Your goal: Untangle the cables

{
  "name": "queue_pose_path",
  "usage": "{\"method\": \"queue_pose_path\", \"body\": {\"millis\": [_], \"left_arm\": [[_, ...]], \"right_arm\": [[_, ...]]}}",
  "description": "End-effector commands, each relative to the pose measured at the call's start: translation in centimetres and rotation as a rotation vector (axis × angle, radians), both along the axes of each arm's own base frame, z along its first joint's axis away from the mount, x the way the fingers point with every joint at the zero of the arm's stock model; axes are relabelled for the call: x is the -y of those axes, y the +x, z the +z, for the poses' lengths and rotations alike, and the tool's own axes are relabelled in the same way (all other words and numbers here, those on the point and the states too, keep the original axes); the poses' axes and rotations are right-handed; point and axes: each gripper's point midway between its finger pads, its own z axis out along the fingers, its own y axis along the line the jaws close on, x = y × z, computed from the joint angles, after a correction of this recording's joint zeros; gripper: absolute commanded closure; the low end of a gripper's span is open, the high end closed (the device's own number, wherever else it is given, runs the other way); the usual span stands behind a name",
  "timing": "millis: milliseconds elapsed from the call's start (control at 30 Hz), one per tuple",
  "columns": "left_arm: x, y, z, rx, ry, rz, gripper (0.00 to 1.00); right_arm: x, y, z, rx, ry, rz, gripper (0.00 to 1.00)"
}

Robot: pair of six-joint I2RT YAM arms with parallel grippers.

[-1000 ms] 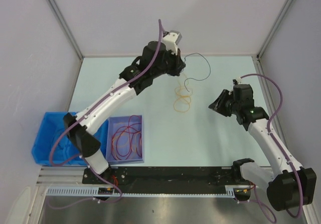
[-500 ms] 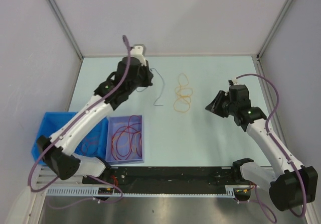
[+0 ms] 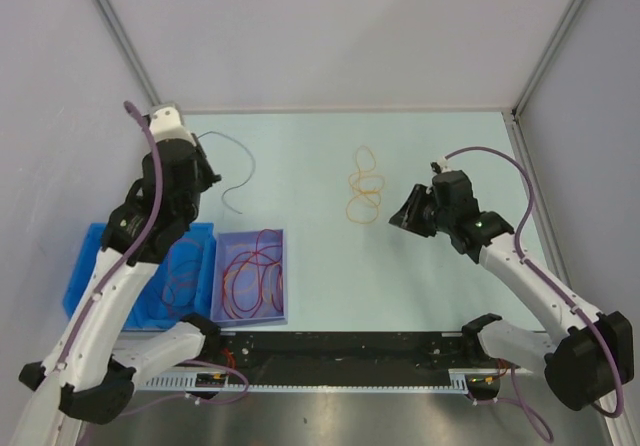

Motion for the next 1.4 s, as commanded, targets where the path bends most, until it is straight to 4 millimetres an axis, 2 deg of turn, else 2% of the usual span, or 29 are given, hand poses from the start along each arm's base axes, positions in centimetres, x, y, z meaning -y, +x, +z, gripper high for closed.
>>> {"method": "queue_pose_path", "body": {"millis": [0,133,400,433,633,700,833,1033,1167,1267,1333,1367], "left_arm": [[-7.2,-3.9,-0.1,-0.035,0.110,0.258,1.00],[-10.5,-6.5,-0.2,-0.034,0.152,0.379,1.00],[-16.1,-9.9,-0.7,-0.061,0.228,0.627,1.00],[-17.4,-10.5,-0.7,-0.073,0.247,0.682,1.00],[-20.8,-11.8,-1.9,-0.118,0.206,0.816,1.00],[-21.3,-11.6,-2.4,-0.133,0.171,0.835,1.00],[-23.4,-12.7,-2.8,-0.104,0.078,0.953,1.00],[-24.3,-13.5,-4.1,-0.059,0.048,1.022,1.00],[-24.2,-12.6,-5.1,-0.074,0.034,0.993,0.99],[-24.5,-12.7,-5.6,-0.085,0.038,1.014,0.92],[-24.6,-12.7,-5.6,-0.079,0.037,1.020,0.72],[-24.5,-12.6,-5.7,-0.079,0.035,1.016,0.56]], "right_arm": [[-1.5,0.4,0.5,0.030,0.016,0.006,0.67],[-3.0,-0.2,0.3,0.021,0.033,0.048,0.68],[-6.0,-1.4,0.3,0.003,0.031,0.128,0.68],[-6.4,-1.8,0.4,0.003,0.025,0.147,0.68],[-7.6,-2.6,0.5,-0.004,-0.005,0.185,0.68],[-8.2,-3.1,0.5,-0.009,-0.011,0.199,0.68],[-9.3,-4.1,0.8,-0.015,-0.022,0.234,0.68],[-10.2,-5.5,0.3,-0.024,-0.052,0.251,0.68],[-10.8,-6.1,-0.3,-0.035,-0.062,0.268,0.68],[-11.0,-6.1,-0.4,-0.039,-0.063,0.270,0.68],[-11.1,-6.1,-0.6,-0.040,-0.066,0.274,0.68],[-11.1,-6.1,-0.6,-0.039,-0.067,0.275,0.68]]}}
